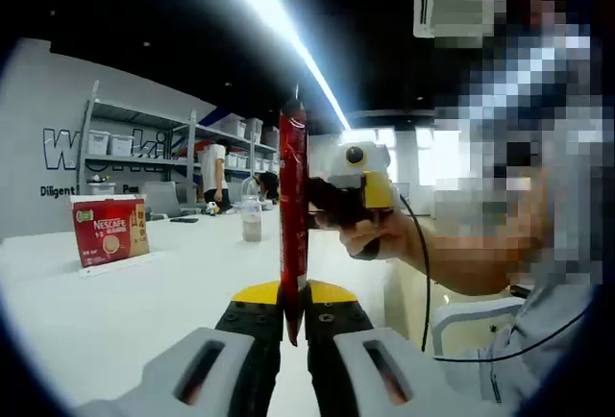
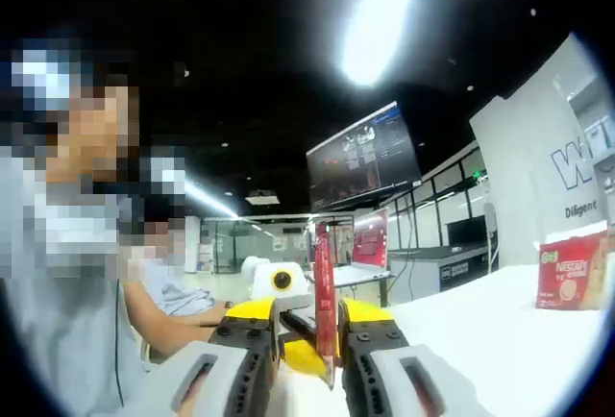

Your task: Tear open the coffee pouch, take out the coffee, and pour the coffee from the pouch into the cup

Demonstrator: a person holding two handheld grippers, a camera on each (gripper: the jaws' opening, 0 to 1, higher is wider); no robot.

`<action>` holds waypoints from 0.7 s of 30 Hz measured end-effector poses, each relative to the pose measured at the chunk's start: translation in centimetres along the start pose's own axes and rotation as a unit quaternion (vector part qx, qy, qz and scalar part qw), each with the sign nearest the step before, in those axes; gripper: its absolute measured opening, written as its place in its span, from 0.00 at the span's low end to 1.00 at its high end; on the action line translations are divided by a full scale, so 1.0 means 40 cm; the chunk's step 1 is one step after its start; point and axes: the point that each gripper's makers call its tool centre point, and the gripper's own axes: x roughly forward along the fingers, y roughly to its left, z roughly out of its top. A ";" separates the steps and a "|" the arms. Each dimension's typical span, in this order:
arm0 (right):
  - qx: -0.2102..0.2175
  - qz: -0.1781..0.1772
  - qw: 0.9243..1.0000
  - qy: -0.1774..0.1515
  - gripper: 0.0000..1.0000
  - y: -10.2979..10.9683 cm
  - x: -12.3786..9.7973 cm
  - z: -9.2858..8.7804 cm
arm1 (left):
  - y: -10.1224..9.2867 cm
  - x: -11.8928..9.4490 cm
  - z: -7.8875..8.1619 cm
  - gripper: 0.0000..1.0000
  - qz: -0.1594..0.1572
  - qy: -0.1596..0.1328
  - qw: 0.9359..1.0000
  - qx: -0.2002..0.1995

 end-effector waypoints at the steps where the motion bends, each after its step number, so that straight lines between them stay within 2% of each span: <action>1: -0.004 -0.010 1.000 -0.001 0.27 -0.002 -0.013 0.000 | 0.015 -0.009 -0.001 0.10 0.009 -0.003 1.000 0.002; 2: -0.005 -0.018 1.000 -0.003 0.27 -0.004 -0.022 0.001 | 0.021 -0.017 -0.002 0.10 0.027 -0.006 1.000 0.007; 6: -0.013 -0.045 0.999 -0.014 0.27 -0.019 -0.067 -0.008 | 0.060 -0.051 -0.022 0.10 0.069 -0.008 0.997 0.016; 11: -0.016 -0.085 0.996 -0.011 0.26 -0.057 -0.128 -0.052 | 0.089 -0.094 -0.023 0.10 0.106 -0.016 0.994 0.027; 14: -0.013 -0.106 0.994 -0.016 0.26 -0.065 -0.150 -0.065 | 0.147 -0.113 -0.048 0.10 0.138 -0.009 0.990 0.032; 18: -0.028 -0.141 0.990 0.006 0.26 -0.094 -0.165 -0.102 | 0.203 -0.122 -0.086 0.10 0.161 -0.020 0.987 0.005; 21: -0.029 -0.165 0.986 0.025 0.26 -0.125 -0.178 -0.139 | 0.215 -0.126 -0.110 0.10 0.169 -0.016 0.985 -0.001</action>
